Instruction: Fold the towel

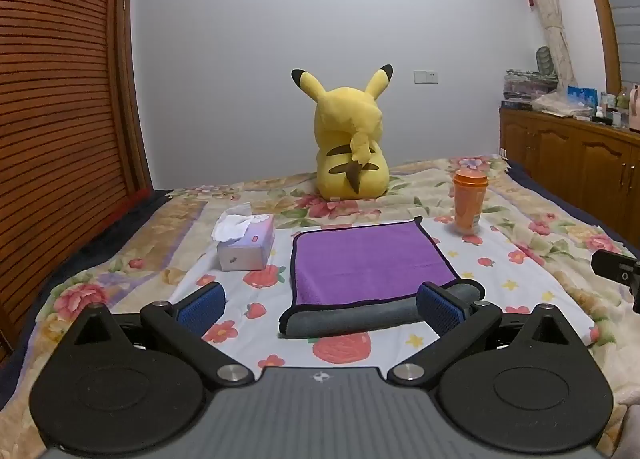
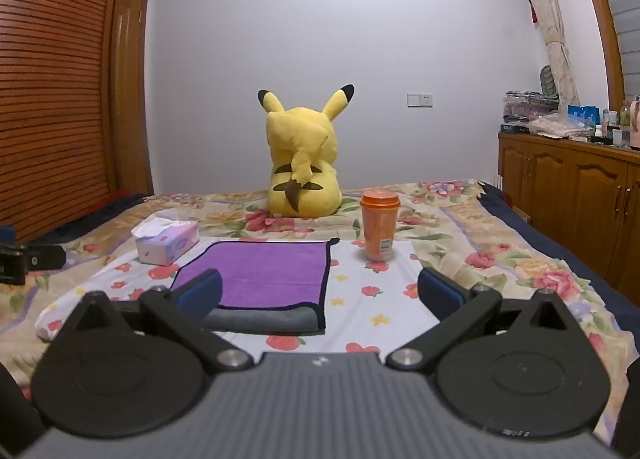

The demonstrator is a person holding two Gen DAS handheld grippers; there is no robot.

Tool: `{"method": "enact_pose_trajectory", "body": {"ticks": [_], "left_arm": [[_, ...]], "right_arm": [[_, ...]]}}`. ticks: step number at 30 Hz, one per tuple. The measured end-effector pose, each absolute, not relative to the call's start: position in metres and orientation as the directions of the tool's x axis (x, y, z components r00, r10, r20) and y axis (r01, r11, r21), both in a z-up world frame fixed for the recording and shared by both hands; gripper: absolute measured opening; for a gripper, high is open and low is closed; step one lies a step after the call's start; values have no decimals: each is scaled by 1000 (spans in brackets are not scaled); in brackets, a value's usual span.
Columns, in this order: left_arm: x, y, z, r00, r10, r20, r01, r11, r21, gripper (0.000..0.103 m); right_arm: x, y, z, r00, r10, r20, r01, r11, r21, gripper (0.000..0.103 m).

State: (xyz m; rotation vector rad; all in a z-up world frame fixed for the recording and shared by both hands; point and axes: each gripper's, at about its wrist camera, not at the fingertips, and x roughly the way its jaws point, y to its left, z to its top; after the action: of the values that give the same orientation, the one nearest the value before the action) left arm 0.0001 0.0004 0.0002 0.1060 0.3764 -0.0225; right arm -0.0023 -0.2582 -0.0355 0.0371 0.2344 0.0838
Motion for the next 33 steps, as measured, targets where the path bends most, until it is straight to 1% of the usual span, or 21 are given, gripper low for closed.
{"method": "enact_pose_trajectory", "body": {"ticks": [29, 33], "left_arm": [[0, -3, -1, 932, 8, -362, 39, 992, 121, 103], [0, -3, -1, 935, 12, -354, 40, 990, 139, 103]], "right_arm": [[-1, -262, -35, 968, 88, -236, -74, 995, 69, 103], [-2, -262, -36, 968, 89, -234, -75, 995, 69, 103]]}}
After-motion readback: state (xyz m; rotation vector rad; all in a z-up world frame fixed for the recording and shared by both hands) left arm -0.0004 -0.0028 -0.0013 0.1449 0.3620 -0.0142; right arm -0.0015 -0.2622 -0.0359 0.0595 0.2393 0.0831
